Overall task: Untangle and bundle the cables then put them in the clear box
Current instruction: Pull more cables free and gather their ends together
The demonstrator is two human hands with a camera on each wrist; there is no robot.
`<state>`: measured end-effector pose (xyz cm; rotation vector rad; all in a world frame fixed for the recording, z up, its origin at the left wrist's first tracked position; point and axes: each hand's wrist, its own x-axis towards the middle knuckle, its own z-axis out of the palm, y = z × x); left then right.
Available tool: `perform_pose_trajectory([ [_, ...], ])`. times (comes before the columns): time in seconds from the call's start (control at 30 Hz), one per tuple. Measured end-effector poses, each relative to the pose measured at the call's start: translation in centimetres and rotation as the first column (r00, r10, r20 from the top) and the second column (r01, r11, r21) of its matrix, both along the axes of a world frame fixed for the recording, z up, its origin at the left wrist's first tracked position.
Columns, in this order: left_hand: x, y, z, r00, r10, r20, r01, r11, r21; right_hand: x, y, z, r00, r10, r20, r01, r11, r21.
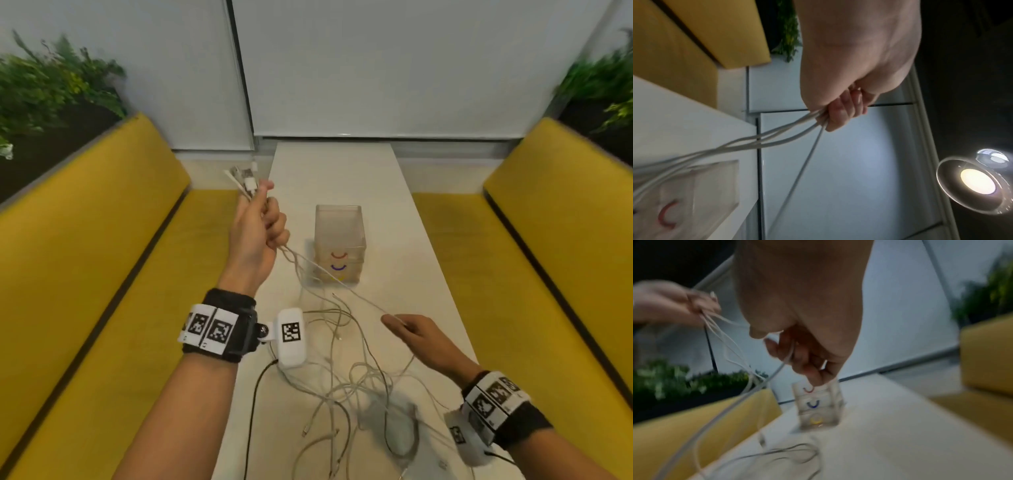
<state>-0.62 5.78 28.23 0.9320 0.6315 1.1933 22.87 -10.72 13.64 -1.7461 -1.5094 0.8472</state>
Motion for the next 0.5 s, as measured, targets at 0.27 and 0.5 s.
perform_pose_trajectory([
  [0.27, 5.1, -6.1, -3.1, 0.575, -0.237, -0.783, 0.655, 0.707, 0.268, -0.4, 2.7, 8.1, 0.994, 0.097, -0.056, -0.09, 0.989, 0.117],
  [0.5, 3.7, -3.5, -2.2, 0.712, -0.08, -0.698, 0.439, 0.826, 0.353, 0.3, 1.8, 9.0, 0.961, 0.155, -0.229, -0.134, 0.985, 0.104],
])
